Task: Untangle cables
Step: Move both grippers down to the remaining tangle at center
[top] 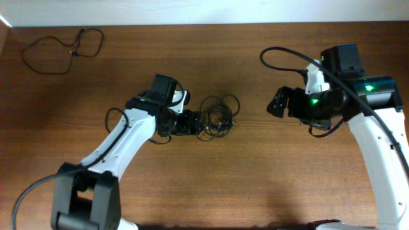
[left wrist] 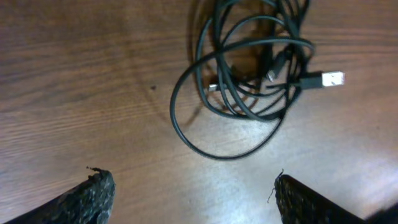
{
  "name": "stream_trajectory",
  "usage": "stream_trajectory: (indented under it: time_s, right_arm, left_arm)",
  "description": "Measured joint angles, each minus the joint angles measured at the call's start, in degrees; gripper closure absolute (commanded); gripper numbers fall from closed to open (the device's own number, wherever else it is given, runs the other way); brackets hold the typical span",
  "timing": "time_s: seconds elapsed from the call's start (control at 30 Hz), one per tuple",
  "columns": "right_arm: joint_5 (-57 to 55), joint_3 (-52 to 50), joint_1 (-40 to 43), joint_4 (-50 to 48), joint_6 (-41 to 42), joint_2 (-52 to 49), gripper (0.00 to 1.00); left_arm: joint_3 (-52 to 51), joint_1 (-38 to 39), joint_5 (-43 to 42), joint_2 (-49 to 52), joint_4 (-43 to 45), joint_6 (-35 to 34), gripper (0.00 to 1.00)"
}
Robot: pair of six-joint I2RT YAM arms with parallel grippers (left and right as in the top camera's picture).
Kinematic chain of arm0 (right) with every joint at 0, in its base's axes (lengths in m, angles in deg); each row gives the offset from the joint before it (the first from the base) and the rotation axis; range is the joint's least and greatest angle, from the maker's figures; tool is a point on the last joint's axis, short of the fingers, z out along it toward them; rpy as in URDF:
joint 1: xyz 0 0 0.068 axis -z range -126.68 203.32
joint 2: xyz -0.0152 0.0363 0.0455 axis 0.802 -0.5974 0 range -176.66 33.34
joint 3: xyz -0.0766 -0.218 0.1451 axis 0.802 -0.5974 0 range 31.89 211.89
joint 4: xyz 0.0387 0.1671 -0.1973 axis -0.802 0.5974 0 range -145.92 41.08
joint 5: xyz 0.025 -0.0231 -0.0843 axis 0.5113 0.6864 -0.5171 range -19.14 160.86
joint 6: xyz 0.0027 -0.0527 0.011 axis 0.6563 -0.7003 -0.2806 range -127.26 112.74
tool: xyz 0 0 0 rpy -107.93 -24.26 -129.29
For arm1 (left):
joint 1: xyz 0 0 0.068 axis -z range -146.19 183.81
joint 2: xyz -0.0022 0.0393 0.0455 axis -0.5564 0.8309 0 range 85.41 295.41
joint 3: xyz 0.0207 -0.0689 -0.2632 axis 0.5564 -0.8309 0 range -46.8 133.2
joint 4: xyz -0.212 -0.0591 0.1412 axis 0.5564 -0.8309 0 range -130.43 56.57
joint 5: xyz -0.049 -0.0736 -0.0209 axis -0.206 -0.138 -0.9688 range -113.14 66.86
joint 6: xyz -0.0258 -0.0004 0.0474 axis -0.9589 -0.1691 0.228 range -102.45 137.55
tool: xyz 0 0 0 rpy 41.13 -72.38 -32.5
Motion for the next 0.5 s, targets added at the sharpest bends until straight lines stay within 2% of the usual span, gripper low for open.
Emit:
stream_trajectory:
  time_s: [0.1,0.23,0.43,0.5]
  right_arm:
    - [-0.6,0.0,-1.2,-0.2,0.0,0.0,0.02]
    - [-1.0,0.0,-1.5,-0.2,0.0,-0.8,0.02]
    - [-1.1,0.0,-1.5,-0.2,0.0,-4.7,0.02]
    - [-1.0,0.0,-1.5,-0.1,0.0,-6.0,0.02]
  left_arm:
    - [-0.3,1.0,2.3,1.8,3.7,-1.5,0.33]
    - [-0.3,1.5,5.8,3.2,6.3,-1.0,0.43]
    - [-0.3,1.7,7.6,5.1,6.3,3.1,0.44]
    - [-0.3,1.8,7.8,6.1,6.6,3.5,0.47]
